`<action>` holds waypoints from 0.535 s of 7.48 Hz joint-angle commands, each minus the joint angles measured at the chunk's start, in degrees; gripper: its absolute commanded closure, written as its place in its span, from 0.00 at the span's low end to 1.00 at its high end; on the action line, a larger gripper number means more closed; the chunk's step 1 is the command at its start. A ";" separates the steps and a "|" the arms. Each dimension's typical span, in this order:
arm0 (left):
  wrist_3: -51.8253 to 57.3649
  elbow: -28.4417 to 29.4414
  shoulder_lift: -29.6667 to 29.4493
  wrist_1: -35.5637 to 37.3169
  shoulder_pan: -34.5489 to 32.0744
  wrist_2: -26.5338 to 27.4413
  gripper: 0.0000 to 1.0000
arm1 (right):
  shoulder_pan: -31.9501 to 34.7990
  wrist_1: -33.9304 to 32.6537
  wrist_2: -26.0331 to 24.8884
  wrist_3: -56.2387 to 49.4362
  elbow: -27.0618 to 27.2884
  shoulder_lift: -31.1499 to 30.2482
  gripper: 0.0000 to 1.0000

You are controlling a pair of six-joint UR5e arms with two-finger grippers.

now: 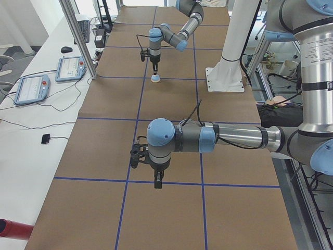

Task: Place and press bell with both arms
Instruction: 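Press down on the bell's top button with the right gripper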

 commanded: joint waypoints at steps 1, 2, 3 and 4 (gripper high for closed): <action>0.00 0.00 0.00 0.00 0.00 0.00 0.00 | -0.21 0.16 0.00 0.00 -0.15 -0.35 1.00; 0.17 0.00 0.44 -0.08 0.00 -0.09 0.00 | -0.21 0.07 0.00 0.00 -0.15 -0.36 1.00; 0.26 0.00 0.62 -0.09 0.00 -0.09 0.00 | -0.30 0.07 0.00 -0.09 -0.15 -0.44 1.00; 0.26 0.00 0.62 -0.09 0.00 -0.09 0.00 | -0.30 0.07 0.00 0.00 -0.15 -0.44 1.00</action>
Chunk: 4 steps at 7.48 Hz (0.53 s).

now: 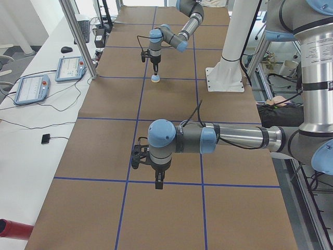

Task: Place and press bell with both arms
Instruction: 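Press down on the bell's top button with the right gripper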

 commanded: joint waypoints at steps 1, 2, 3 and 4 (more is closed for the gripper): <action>0.05 0.00 0.11 -0.01 0.00 -0.01 0.00 | -0.05 -0.01 0.00 0.04 -0.01 0.12 1.00; 0.05 0.00 0.11 -0.01 0.00 -0.01 0.00 | 0.04 0.08 0.00 0.21 0.34 0.38 1.00; 0.05 0.00 0.11 -0.01 0.00 -0.01 0.00 | 0.30 0.16 0.09 0.12 0.87 0.55 1.00; 0.05 0.00 0.11 -0.01 0.00 -0.01 0.00 | 0.91 0.08 0.44 0.04 1.66 0.56 1.00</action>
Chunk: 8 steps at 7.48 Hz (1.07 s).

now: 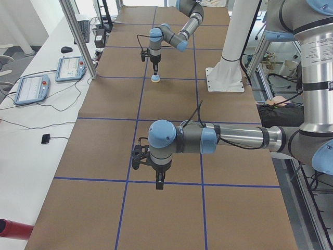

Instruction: Place and press bell with both arms

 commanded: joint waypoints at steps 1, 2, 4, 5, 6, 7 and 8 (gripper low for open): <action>-0.09 0.00 0.00 0.00 0.09 0.09 0.00 | 1.45 -0.11 0.48 -0.08 1.81 0.11 0.98; -0.43 0.00 0.00 0.09 0.17 0.00 0.00 | 2.15 -0.11 0.31 0.09 2.25 0.02 0.33; -0.61 0.00 -0.17 -0.61 0.26 0.09 0.00 | 6.88 -0.38 1.26 -0.51 10.63 -8.53 0.00; -0.70 0.00 -0.17 -0.87 0.52 0.09 0.00 | 11.43 -0.55 6.58 -1.30 13.82 -12.25 0.00; -0.79 -0.09 -0.34 -0.88 0.70 0.00 0.00 | 15.92 -0.55 12.29 -5.05 16.20 -14.90 0.00; -1.05 -0.09 -0.43 -0.96 0.70 0.09 0.00 | 18.92 -0.64 14.00 -9.70 19.19 -19.10 0.00; -1.14 -0.26 -0.43 -1.14 0.79 0.00 0.00 | 22.34 -0.72 14.36 -15.06 21.13 -23.14 0.00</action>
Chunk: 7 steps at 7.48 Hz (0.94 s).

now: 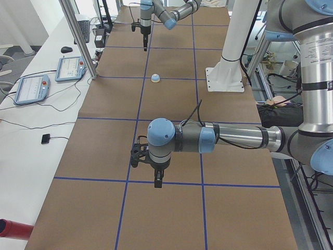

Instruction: Place and press bell with both arms

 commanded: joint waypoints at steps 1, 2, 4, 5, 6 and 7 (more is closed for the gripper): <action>-0.27 -0.05 0.11 -1.14 0.11 0.04 0.00 | 9.28 -0.11 3.00 -15.04 5.53 -11.26 0.00; -0.10 -0.05 0.20 -1.33 0.11 0.04 0.00 | 15.24 -0.28 6.23 -25.75 5.64 -15.23 0.00; 0.52 -0.22 0.12 -1.33 0.11 0.04 0.00 | 23.35 -0.81 9.15 -42.11 5.91 -21.91 0.00; 0.43 -0.14 0.12 -1.24 0.11 0.04 0.00 | 27.82 -1.16 10.56 -50.82 5.39 -25.00 0.00; 0.00 -0.14 0.03 -1.24 0.11 0.04 0.00 | 31.96 -3.43 12.31 -55.08 5.82 -27.55 0.00; -0.01 -0.22 0.11 -1.33 0.19 0.04 0.00 | 36.09 -5.89 13.20 -56.95 6.08 -30.36 0.00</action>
